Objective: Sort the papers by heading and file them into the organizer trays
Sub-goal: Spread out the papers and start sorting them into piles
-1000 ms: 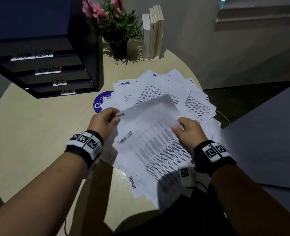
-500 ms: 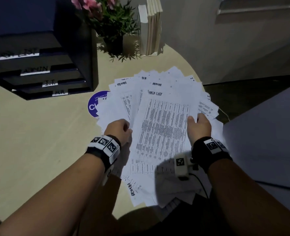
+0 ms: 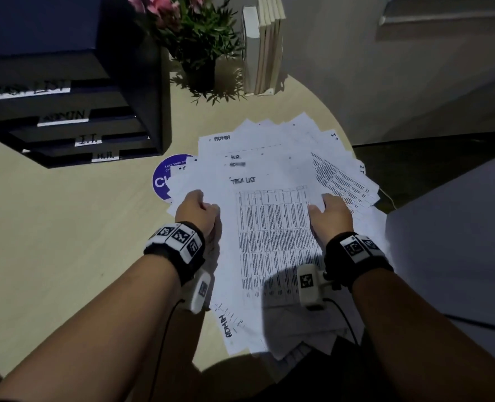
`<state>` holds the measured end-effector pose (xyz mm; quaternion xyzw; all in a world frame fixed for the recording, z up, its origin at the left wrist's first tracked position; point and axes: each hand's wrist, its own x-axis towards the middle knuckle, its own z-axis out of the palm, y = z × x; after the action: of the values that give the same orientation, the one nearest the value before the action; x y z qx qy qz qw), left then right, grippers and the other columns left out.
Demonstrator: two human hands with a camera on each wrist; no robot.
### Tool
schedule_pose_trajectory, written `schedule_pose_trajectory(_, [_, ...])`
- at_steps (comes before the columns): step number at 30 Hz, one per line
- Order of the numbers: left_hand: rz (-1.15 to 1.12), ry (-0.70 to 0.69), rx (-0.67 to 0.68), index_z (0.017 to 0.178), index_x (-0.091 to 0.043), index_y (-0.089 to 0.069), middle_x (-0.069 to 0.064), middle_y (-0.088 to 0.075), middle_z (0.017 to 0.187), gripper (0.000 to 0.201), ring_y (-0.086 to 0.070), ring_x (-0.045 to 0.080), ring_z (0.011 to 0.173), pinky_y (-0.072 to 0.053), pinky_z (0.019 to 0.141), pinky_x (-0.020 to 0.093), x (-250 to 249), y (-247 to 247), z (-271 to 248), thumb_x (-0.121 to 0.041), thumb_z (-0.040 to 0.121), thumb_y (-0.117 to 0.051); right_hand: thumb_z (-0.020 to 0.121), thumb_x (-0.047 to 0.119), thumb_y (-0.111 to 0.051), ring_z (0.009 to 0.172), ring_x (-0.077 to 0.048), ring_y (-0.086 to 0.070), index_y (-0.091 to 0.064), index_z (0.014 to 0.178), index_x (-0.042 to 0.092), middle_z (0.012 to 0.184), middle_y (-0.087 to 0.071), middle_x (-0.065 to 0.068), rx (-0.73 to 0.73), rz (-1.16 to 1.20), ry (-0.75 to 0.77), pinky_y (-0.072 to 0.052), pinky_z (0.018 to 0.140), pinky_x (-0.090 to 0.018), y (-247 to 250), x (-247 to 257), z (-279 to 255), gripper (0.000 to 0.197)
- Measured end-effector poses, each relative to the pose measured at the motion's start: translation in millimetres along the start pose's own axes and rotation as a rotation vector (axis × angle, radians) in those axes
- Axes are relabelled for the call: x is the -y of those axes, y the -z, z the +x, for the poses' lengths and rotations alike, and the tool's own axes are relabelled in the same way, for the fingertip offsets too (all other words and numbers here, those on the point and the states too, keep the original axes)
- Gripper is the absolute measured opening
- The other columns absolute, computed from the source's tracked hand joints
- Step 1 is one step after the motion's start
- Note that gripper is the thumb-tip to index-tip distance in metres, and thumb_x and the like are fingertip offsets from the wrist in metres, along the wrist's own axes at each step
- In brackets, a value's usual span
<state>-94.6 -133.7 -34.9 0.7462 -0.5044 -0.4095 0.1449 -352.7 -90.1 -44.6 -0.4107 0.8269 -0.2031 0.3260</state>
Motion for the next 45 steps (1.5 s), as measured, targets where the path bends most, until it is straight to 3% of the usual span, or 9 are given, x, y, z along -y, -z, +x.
schedule_pose_trajectory(6, [-0.108, -0.082, -0.015, 0.112, -0.013, -0.061, 0.003, -0.068, 0.103, 0.025, -0.063, 0.023, 0.094, -0.045, 0.080, 0.028, -5, -2, -1, -0.009, 0.087, -0.060, 0.100, 0.019, -0.055, 0.129, -0.029, -0.044, -0.045, 0.139, 0.000, 0.147, -0.035, -0.015, 0.063, -0.025, 0.028, -0.032, 0.103, -0.027, -1, 3, -1, 0.045])
schedule_pose_trajectory(10, [-0.097, -0.081, -0.017, 0.119, -0.012, -0.058, -0.001, -0.063, 0.103, 0.030, -0.059, 0.023, 0.096, -0.043, 0.082, 0.029, 0, -3, -5, -0.016, 0.090, -0.062, 0.100, 0.023, -0.053, 0.136, -0.028, -0.039, -0.041, 0.143, 0.003, 0.148, -0.041, -0.014, 0.110, 0.005, 0.043, -0.031, 0.110, -0.034, 0, 6, -2, 0.049])
schedule_pose_trajectory(16, [-0.043, -0.022, -0.031, 0.087, 0.001, -0.052, 0.016, -0.058, 0.081, 0.034, -0.053, 0.032, 0.077, -0.036, 0.063, 0.033, 27, 8, -14, -0.031, 0.093, -0.061, 0.097, 0.023, -0.055, 0.121, -0.034, -0.053, -0.055, 0.125, 0.003, 0.131, -0.056, -0.015, -0.009, 0.127, 0.018, -0.043, 0.106, -0.044, -5, 0, -1, 0.034])
schedule_pose_trajectory(22, [-0.199, 0.002, -0.037, 0.119, -0.017, -0.053, -0.003, -0.064, 0.105, 0.040, -0.060, 0.020, 0.098, -0.045, 0.087, 0.031, 45, 22, -28, -0.008, 0.085, -0.072, 0.086, 0.020, -0.059, 0.100, -0.022, -0.062, -0.062, 0.094, 0.024, 0.106, -0.067, 0.001, -0.029, 0.348, -0.034, -0.049, 0.101, -0.048, -2, -14, -2, 0.009])
schedule_pose_trajectory(26, [-0.287, -0.002, -0.022, 0.118, -0.018, -0.049, -0.008, -0.063, 0.100, 0.052, -0.061, 0.017, 0.096, -0.045, 0.082, 0.032, 51, 28, -34, -0.002, 0.078, -0.078, 0.089, 0.005, -0.060, 0.101, -0.027, -0.067, -0.072, 0.083, 0.035, 0.097, -0.072, 0.004, 0.029, 0.500, -0.035, -0.052, 0.097, -0.044, 0, -14, -6, 0.033])
schedule_pose_trajectory(31, [-0.411, -0.008, 0.015, 0.117, -0.024, -0.050, -0.006, -0.068, 0.107, 0.056, -0.065, 0.018, 0.101, -0.051, 0.089, 0.040, 58, 26, -41, -0.003, 0.075, -0.081, 0.093, 0.000, -0.058, 0.113, -0.025, -0.063, -0.066, 0.112, 0.018, 0.113, -0.070, -0.003, 0.164, 0.599, -0.042, -0.046, 0.102, -0.038, -7, -6, -16, 0.027])
schedule_pose_trajectory(38, [-0.397, -0.061, -0.089, 0.142, -0.036, -0.034, -0.006, -0.070, 0.094, 0.063, -0.066, 0.010, 0.088, -0.048, 0.084, 0.026, 63, 30, -46, -0.006, 0.092, -0.059, 0.094, -0.002, -0.058, 0.107, -0.023, -0.062, -0.062, 0.123, 0.013, 0.113, -0.067, -0.004, 0.104, 0.561, -0.032, -0.047, 0.095, -0.032, -11, -9, -22, 0.033])
schedule_pose_trajectory(42, [-0.456, -0.051, -0.062, 0.139, -0.033, -0.047, -0.006, -0.064, 0.121, 0.059, -0.067, 0.015, 0.095, -0.050, 0.072, 0.016, 63, 31, -48, 0.002, 0.092, -0.053, 0.094, -0.001, -0.057, 0.106, -0.025, -0.061, -0.060, 0.119, 0.015, 0.112, -0.066, -0.005, 0.063, 0.545, -0.035, -0.048, 0.097, -0.036, -9, -10, -25, 0.030])
schedule_pose_trajectory(45, [-0.534, -0.009, -0.029, 0.140, -0.020, -0.052, -0.004, -0.048, 0.142, 0.048, -0.053, 0.009, 0.125, -0.041, 0.063, -0.002, 58, 25, -53, -0.003, 0.095, -0.058, 0.095, 0.001, -0.056, 0.096, -0.015, -0.058, -0.053, 0.113, 0.014, 0.106, -0.061, 0.002, 0.061, 0.504, -0.031, -0.046, 0.088, -0.025, -12, -10, -22, 0.022])
